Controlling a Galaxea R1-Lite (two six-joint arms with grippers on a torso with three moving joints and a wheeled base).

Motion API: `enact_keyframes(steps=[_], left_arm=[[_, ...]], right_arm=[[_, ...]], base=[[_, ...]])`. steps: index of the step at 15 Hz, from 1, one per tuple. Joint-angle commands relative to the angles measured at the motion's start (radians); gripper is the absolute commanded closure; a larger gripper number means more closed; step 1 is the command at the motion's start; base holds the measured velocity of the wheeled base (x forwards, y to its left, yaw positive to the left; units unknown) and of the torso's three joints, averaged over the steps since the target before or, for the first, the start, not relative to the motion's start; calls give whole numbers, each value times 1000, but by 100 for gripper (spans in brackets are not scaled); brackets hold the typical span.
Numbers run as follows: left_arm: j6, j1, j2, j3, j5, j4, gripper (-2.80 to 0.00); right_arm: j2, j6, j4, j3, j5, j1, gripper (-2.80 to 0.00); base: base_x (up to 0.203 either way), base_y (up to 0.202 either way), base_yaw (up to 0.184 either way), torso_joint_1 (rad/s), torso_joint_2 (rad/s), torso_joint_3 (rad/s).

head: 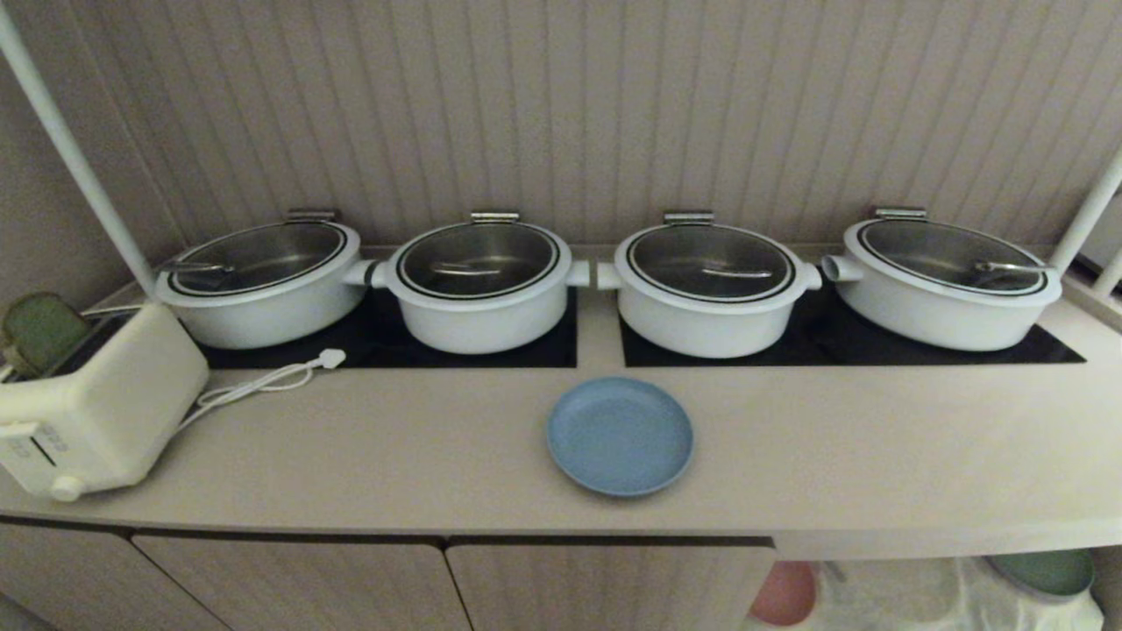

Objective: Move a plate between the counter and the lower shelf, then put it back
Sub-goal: Pick up the plate

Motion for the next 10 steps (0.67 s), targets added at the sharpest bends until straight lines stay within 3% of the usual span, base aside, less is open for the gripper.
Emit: enact_keyframes(steps=[1,6,10], left_arm=[[0,0,0,0,0,0,0],[0,0,0,0,0,0,0],[0,0,0,0,0,0,0]], right_arm=[[1,-1,-1,0,0,0,0],[1,3,-2,0,0,0,0],[1,9,-2,0,0,1,0]], base=[[0,193,0,5,2,4],[0,172,1,2,2,3],[0,0,0,0,0,0]])
